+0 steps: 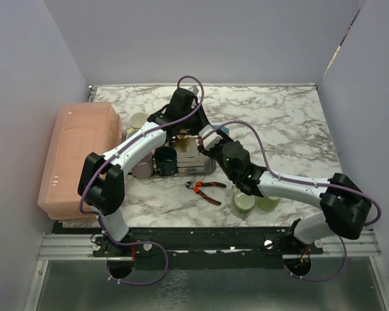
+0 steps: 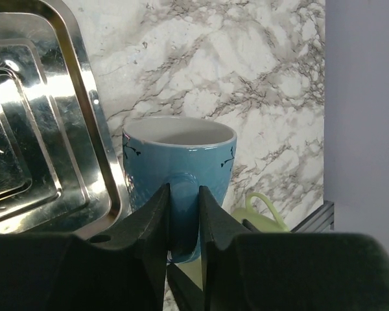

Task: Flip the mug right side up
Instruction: Turn over the cup at the center of the board.

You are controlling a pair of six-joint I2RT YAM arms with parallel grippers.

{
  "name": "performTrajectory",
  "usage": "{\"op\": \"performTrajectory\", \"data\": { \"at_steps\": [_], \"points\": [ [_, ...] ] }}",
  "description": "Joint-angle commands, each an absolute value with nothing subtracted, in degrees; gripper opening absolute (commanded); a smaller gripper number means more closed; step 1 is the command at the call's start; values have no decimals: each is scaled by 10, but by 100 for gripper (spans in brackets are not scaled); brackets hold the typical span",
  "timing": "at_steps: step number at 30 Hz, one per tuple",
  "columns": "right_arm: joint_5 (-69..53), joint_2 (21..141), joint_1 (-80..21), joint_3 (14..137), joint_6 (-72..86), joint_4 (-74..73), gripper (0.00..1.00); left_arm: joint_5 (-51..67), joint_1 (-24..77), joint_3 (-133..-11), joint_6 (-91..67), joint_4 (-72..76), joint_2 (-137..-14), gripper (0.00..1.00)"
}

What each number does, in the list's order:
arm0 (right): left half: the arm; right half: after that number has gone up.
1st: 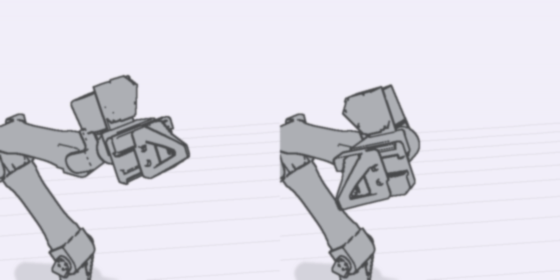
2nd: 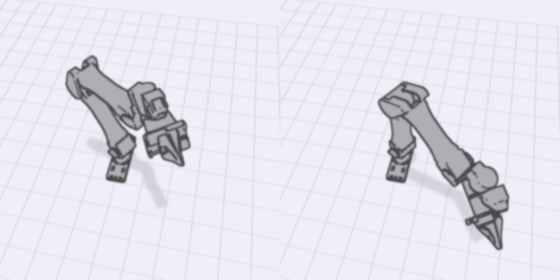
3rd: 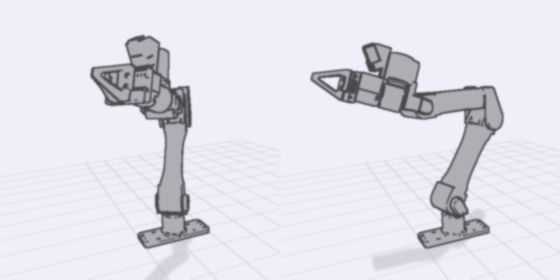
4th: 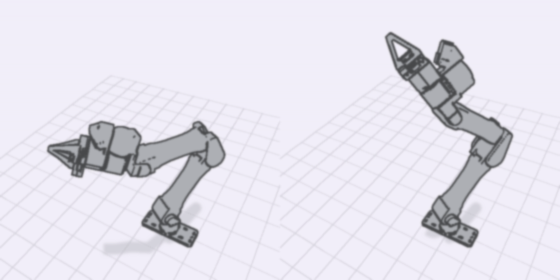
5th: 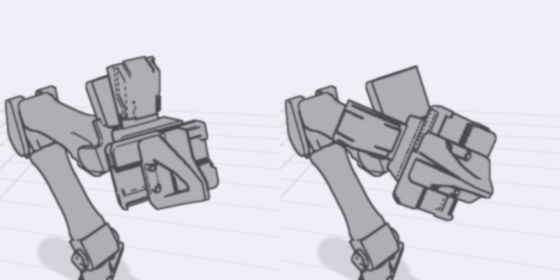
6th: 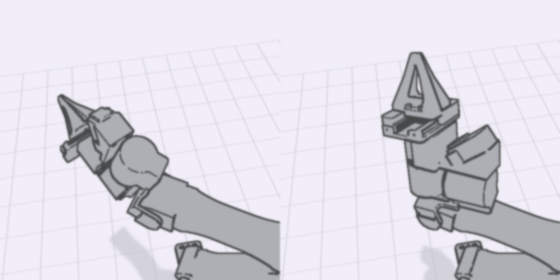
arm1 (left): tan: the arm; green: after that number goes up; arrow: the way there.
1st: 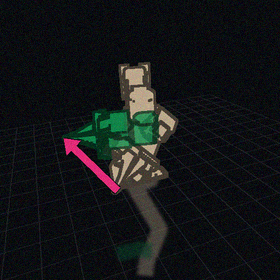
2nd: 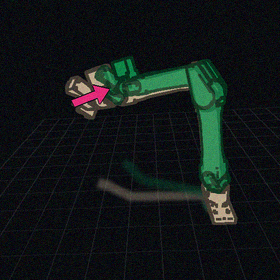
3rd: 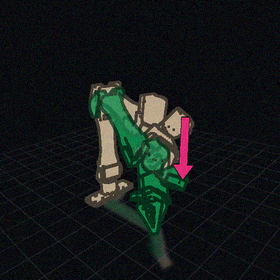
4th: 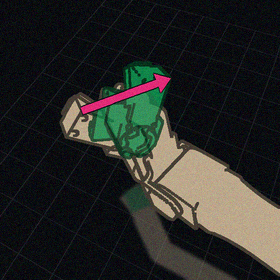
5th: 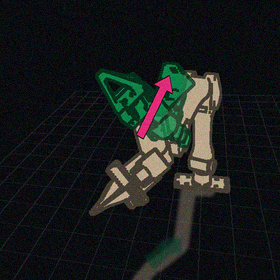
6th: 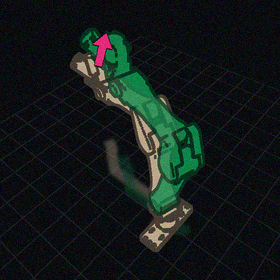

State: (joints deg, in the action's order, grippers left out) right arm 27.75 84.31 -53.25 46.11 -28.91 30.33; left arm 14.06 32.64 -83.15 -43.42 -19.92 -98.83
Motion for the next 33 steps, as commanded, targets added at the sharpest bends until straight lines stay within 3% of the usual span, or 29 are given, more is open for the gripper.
{"op": "performTrajectory", "data": {
  "at_steps": [1, 20, 26, 33],
  "points": [
    [259, 794, -532, 440, -250, 288, 54, 119, 328, -854, -422, -187, -982, 0],
    [274, 599, -513, 374, -28, 195, 55, 85, 328, -784, -325, -108, -914, 0],
    [318, 599, -490, 433, 116, 84, 58, 73, 332, -762, -261, -77, -878, 0],
    [280, 640, -425, 570, 365, -129, 62, 12, 384, -711, -139, -5, -821, 0]
  ]
}}
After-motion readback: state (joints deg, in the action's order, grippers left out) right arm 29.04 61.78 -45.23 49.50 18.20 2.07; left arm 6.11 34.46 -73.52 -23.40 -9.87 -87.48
